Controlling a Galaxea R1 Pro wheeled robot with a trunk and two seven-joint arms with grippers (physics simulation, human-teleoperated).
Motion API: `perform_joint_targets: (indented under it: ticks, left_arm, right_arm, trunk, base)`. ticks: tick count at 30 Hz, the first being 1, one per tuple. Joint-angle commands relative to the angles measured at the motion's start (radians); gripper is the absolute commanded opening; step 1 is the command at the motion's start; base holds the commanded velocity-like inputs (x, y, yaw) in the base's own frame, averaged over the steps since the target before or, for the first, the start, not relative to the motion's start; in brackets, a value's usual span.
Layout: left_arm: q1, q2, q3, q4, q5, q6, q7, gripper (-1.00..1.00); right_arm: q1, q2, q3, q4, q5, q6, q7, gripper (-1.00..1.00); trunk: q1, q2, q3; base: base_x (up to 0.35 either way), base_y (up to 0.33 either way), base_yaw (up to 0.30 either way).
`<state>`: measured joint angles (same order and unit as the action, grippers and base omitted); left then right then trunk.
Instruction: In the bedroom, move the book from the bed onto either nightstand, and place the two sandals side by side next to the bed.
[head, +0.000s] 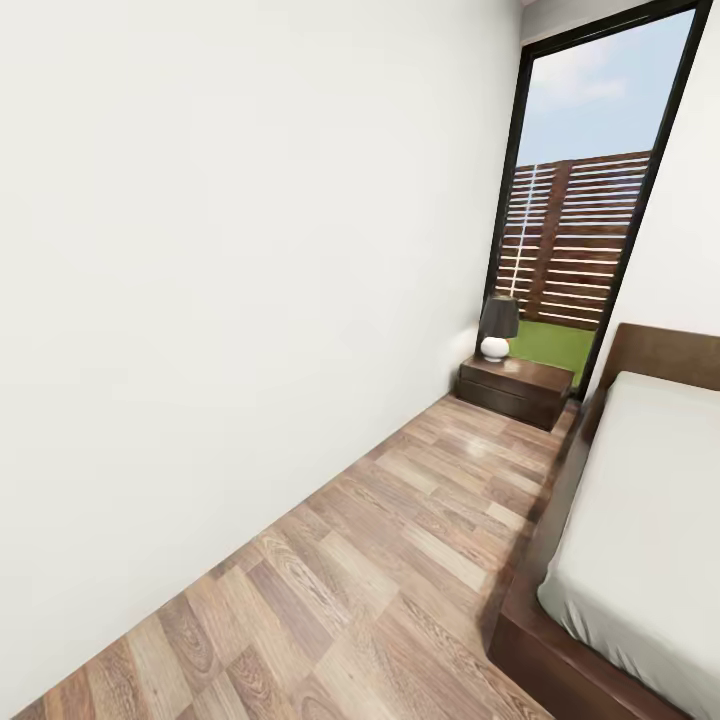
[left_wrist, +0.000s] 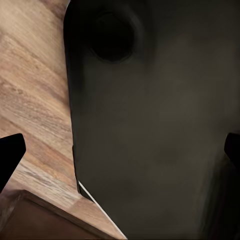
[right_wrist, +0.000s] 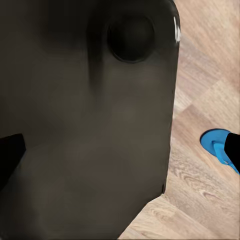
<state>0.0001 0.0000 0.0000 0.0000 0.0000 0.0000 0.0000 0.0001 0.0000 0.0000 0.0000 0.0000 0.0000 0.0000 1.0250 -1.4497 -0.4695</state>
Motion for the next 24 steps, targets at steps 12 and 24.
perform_joint_targets:
  ticks: [12,24]
  left_arm:
    - [0.001,-0.005,0.003,-0.039,0.002,0.015,-0.009,1.00]
    - [0.001,-0.003,0.005,-0.041,0.002,0.014,-0.008,1.00]
  right_arm:
    - [-0.003,-0.001,-0.008,0.001,-0.002,0.009,0.010,1.00]
    - [-0.003,0.000,-0.007,0.001,-0.003,0.008,0.007,1.00]
  trunk:
    - [0.000,0.000,0.000]
    - [0.000,0.000,0.000]
  base:
    - [0.000,0.000,0.000]
    - [0.000,0.000,-0.030]
